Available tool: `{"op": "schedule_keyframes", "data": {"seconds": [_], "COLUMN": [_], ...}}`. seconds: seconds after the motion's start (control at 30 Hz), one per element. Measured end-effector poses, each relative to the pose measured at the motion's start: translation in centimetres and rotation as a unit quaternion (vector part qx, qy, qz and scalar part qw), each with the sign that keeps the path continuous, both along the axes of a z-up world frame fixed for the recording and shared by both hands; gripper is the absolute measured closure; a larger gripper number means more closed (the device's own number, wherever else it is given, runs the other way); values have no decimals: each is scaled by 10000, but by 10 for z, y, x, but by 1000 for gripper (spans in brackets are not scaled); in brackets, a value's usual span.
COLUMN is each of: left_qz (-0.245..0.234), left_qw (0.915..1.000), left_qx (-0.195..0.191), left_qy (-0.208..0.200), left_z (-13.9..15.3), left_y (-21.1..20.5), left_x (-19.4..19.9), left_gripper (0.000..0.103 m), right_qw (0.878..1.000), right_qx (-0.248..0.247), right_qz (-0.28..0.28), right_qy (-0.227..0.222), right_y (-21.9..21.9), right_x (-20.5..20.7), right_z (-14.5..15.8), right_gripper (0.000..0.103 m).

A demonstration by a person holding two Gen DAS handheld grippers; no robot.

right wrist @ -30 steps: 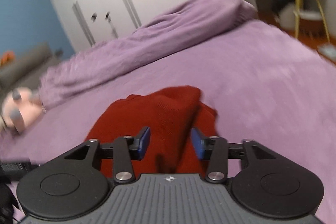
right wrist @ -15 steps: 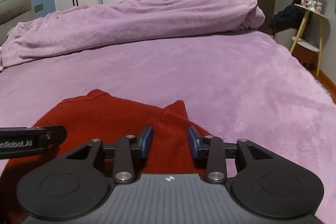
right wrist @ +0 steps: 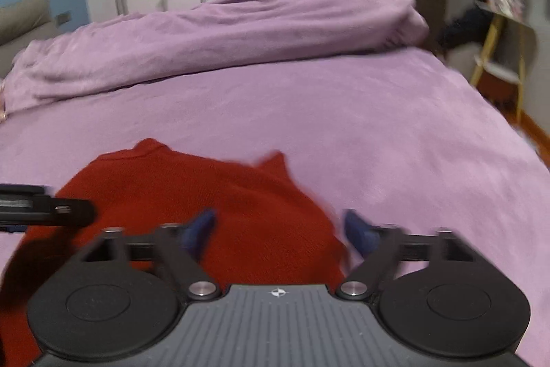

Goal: Fold small clothes

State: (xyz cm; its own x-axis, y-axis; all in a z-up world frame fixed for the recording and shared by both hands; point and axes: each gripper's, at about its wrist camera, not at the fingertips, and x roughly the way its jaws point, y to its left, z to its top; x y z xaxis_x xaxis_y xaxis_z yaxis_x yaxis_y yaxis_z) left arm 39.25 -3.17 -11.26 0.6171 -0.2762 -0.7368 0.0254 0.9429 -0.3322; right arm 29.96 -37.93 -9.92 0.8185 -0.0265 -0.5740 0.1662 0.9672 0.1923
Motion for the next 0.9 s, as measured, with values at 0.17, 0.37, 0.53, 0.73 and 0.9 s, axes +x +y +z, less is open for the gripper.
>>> {"op": "schedule_keyframes", "data": {"seconds": [0.17,0.37,0.53,0.73,0.9], "left_qz": [-275,-554,-973,-463,-405], "left_qw": [9902,9791,9791,9743,9719], "left_qx": [-1296,-1811,-1600,-1970,-2138], "left_qy": [450,734,795,992,900], "left_z": [-15,-34,-41,-41,-6], "left_y": [50,38,12,20,48], "left_x": [-26,-11,9,12,-22], "left_gripper": [13,18,20,49,52], "right_qw": [9717,9304,9209,9200,8963], "right_qx": [2323,3601,3765,3750,4144], "right_qz": [216,587,838,920,1378], "right_qy": [358,335,566,668,769], "right_y": [-72,-97,-82,-46,-9], "right_x": [-52,-47,-14,7,-1], "right_z": [-28,-47,-59,-59,-43], "right_gripper": [16,20,47,61,62]}}
